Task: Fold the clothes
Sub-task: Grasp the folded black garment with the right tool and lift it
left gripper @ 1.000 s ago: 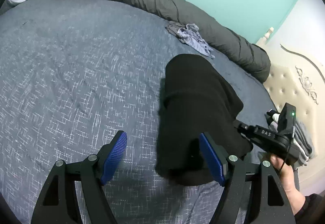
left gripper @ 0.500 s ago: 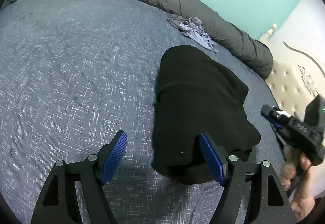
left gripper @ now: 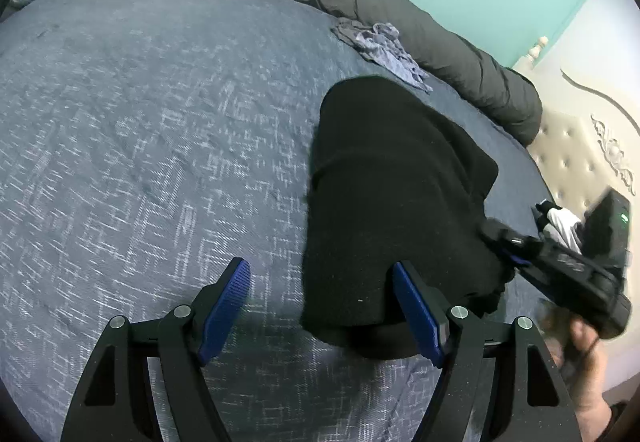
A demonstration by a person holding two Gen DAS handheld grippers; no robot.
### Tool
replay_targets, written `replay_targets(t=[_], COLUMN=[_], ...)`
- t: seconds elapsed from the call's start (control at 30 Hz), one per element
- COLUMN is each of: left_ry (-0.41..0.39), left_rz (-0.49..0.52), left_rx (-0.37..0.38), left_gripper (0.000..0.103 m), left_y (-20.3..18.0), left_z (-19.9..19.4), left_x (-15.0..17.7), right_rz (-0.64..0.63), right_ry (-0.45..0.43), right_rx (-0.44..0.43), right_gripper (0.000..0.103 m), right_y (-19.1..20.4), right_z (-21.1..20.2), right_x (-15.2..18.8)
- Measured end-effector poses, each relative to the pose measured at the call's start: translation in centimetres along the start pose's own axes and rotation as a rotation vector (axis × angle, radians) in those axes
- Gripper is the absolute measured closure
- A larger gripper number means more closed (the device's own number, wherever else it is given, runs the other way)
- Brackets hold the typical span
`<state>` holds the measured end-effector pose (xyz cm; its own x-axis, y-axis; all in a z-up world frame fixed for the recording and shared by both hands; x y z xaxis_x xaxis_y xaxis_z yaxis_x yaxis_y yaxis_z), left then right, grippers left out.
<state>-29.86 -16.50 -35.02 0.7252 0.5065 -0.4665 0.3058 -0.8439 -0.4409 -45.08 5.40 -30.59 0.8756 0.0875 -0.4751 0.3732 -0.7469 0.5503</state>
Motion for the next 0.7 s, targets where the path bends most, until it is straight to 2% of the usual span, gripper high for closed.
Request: replay_targets(t=[0.07,0.13,0.2,0.4,0.53,0.7], left_ry=[-0.019,-0.037,-0.057,-0.087,-0.093,-0.104], left_rz=[-0.013,-0.027,-0.042,-0.084,-0.102,-0.117], left_rx=[0.001,0.001,0.000,-0.009,-0.014,-0.015], left_gripper=[0.026,0.026,0.026,0.026,0.026,0.026], left_y=[0.4,0.8,1.4,4.1,5.8,7.7], left_z=[-0.7,-1.3,-2.3,-5.0,-6.2,-7.4], left_x=[-0.4,-0.8,-0.9,-0.5,-0.1,0.1], right_rz=[0.032,0.054,0.081,0.137,0.165,0.273], right_ry=[-0.032,-0.033,-0.015,0.072,0.105,0.123], right_rx=[-0.028,-0.058,-0.083,-0.132,-0.152,-0.145], right_gripper=[0.080,0.069,0.067,0.064,0.049,0.049], right_y=[0.0,0.2,0.5,2.7,4.3,4.0], right_z=[-1.9,-2.7,-2.5,0.3,2.7,5.6], right_x=[1.2,3.1,4.8,9.0,10.3,10.9])
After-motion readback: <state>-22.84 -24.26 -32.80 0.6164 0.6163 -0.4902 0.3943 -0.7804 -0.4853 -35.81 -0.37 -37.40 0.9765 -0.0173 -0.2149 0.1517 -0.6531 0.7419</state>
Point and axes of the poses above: each gripper's, at about its wrist camera, not at the fingertips, and z roughly the way its jaws point, y to its left, x to its underside, the point moved 9 cm from there along z, roughly the way its jaws point, and after that the axes turned 6 degrees about y, right-handed, at the moved point
